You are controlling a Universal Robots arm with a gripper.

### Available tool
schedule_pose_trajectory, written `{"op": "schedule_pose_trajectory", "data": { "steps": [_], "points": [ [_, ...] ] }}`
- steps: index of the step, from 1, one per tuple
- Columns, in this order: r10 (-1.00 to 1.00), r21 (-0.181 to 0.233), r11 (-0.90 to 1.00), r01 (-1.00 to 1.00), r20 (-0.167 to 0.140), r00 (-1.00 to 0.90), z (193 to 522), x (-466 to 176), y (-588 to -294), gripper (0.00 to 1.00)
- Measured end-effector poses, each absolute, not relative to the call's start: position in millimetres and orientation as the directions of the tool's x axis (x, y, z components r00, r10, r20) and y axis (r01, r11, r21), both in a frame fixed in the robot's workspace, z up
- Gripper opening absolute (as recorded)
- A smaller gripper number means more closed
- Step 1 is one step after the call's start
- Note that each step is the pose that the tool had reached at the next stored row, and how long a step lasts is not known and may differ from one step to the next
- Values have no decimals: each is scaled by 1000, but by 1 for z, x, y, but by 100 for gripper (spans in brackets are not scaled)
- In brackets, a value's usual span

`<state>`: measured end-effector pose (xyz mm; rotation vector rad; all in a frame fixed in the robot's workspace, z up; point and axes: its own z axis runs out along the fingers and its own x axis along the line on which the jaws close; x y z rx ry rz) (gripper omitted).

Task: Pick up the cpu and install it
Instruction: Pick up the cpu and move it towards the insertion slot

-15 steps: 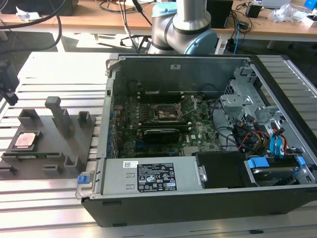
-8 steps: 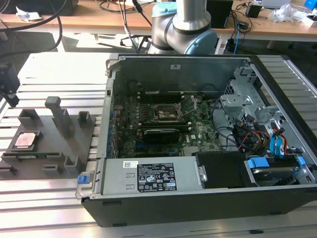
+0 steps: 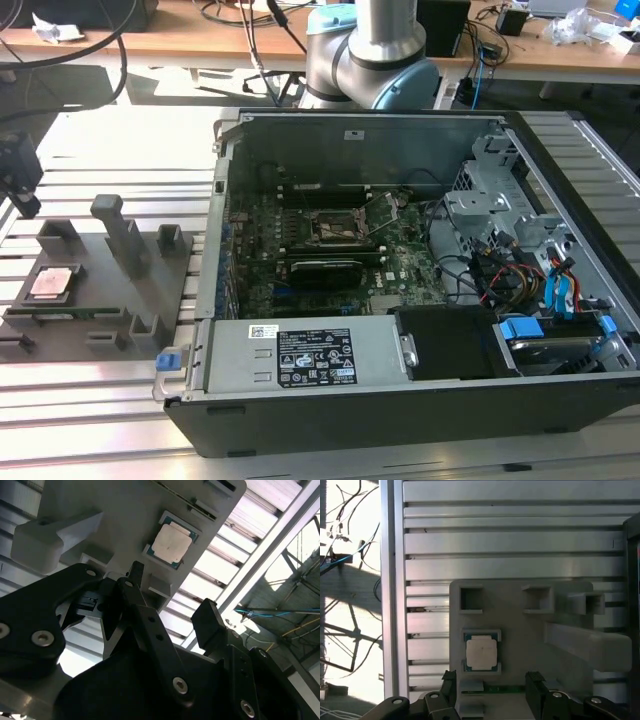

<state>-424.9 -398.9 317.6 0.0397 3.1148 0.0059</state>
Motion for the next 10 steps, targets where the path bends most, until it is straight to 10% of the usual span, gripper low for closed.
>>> {"op": "schedule_pose_trajectory", "data": {
  "steps": [10],
  "points": [
    [26, 4, 1000, 25, -27, -999, 312, -425, -399, 66]
  ]
}}
